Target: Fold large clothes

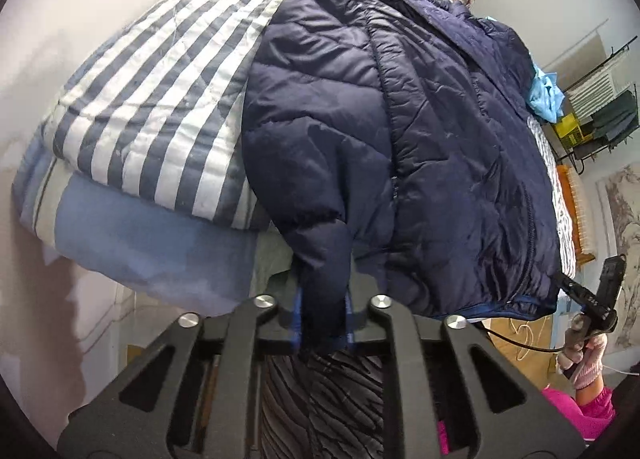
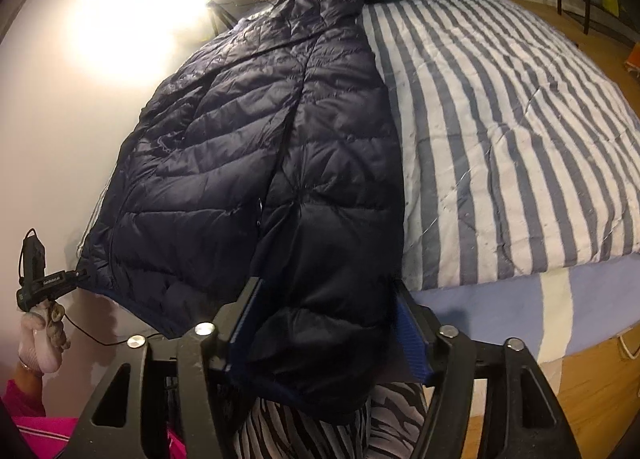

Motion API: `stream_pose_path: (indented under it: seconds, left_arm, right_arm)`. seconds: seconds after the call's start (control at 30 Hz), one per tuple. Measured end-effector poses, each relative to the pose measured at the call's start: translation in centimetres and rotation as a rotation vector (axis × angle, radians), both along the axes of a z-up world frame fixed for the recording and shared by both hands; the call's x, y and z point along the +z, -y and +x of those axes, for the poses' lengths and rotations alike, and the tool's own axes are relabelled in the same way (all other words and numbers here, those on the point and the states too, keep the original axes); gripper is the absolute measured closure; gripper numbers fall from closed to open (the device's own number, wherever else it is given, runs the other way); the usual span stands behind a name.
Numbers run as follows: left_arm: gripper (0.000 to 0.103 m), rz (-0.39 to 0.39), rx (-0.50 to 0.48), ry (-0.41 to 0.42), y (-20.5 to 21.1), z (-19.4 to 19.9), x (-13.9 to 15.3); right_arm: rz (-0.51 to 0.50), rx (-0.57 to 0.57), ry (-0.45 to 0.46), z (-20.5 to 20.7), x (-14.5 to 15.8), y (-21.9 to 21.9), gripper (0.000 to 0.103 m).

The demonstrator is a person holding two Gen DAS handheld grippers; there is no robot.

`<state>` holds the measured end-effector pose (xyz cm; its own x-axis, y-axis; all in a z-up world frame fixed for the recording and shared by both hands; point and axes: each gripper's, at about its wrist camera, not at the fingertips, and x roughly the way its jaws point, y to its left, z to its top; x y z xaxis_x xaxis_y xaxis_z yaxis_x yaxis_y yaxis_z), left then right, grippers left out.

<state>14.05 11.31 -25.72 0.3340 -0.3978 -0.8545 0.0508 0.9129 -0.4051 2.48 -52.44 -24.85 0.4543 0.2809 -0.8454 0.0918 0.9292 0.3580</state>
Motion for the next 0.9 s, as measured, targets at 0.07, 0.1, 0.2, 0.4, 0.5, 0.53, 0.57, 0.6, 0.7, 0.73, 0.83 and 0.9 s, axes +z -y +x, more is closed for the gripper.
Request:
stream_pose_path:
  seconds: [0.07,0.1,0.2,0.4,0.5,0.53,0.57,0.6,0.7,0.73,0.83,0.9]
  left_arm:
    - [0.094,0.0,-0.007,0.019,-0.1,0.0,0.8]
    - [0.095,-0.007,-0.006,0.032,-0.3,-0.2,1.3]
    - [0.096,-0.041,0.016,0.053,-1.3,0.0,2.6]
    - [0.097,-0.084,0.05,0.084,-3.0,0.1,4.2]
    - [0.098,-0.061,0.028,0.076,-2.2,0.3,3.7]
    - [0.098,-0.064,0.025,0.073,-2.0,0.4,3.5]
    - [0.098,-0.066,0.025,0.071,-2.0,0.4,3.4]
    - [0.098,-0.068,0.028,0.069,-2.1,0.3,3.2]
    - [0.098,-0.089,0.033,0.055,-2.4,0.4,2.9]
    - [0.098,-0.102,0.037,0.05,-2.7,0.4,2.8]
    - [0.098,-0.131,0.051,0.052,-3.2,0.4,3.3]
    - [0.098,-0.155,0.058,0.073,-3.3,0.5,4.4]
  right_arm:
    - [0.028,0.005,-0.008,0.1,-0.1,0.1,0.065]
    - [0.041,0.009,-0.008,0.1,0.0,0.0,0.068]
    - [0.088,0.022,0.005,0.0,0.6,0.0,0.086]
    - [0.134,0.031,0.051,-0.1,2.3,-0.1,0.096]
    - [0.082,0.037,0.014,0.1,1.8,-0.3,0.058]
    - [0.083,0.03,0.0,0.0,1.5,-0.2,0.049]
    - [0.086,0.027,-0.011,-0.1,1.1,-0.1,0.049]
    - [0.082,0.024,-0.025,-0.2,0.7,0.0,0.049]
    - [0.098,0.024,-0.06,-0.4,-0.6,-0.1,0.051]
    - [0.116,0.034,-0.073,-0.4,-1.0,-0.3,0.066]
    - [0.178,0.043,-0.075,-0.4,-0.8,-0.4,0.093]
    - [0.213,0.055,-0.042,-0.2,0.6,-0.4,0.096]
